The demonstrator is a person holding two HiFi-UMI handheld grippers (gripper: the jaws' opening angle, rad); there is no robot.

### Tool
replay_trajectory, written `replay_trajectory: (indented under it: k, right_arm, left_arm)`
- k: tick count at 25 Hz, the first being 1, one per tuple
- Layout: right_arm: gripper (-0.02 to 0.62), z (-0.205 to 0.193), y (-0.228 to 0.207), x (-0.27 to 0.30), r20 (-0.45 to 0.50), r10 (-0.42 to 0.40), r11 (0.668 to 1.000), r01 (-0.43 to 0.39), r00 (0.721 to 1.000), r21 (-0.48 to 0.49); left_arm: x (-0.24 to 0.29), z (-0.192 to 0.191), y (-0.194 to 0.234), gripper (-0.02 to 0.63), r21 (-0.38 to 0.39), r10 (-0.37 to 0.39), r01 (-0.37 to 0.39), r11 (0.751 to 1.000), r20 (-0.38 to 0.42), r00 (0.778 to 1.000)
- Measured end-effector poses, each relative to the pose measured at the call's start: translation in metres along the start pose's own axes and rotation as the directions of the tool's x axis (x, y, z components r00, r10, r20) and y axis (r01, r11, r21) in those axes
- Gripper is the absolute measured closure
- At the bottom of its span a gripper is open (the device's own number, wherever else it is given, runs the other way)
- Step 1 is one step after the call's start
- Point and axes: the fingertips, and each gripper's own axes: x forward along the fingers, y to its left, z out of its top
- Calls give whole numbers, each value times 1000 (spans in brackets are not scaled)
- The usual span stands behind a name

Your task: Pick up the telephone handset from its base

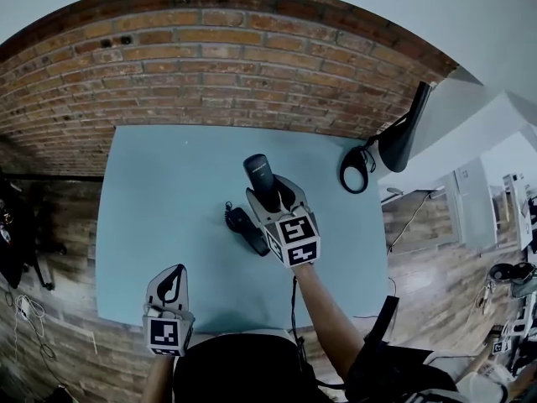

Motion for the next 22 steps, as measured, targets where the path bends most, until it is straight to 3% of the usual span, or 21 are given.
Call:
replay_trajectory:
  k: [12, 16, 22]
  right_arm:
    - [347, 76, 8, -32, 160, 16, 999, -22, 987, 38]
    - [347, 94, 12, -44, 195, 20, 999, -26, 981, 26]
    - [348, 103, 14, -53, 210, 33, 997, -46, 977, 56]
  left_arm:
    - [5, 3, 0, 592, -2, -27, 27, 1000, 27, 999]
    - [8, 20, -11, 590, -13, -82, 83, 996, 63, 995]
    - [33, 67, -43, 575, 37, -194, 191, 981, 139, 971]
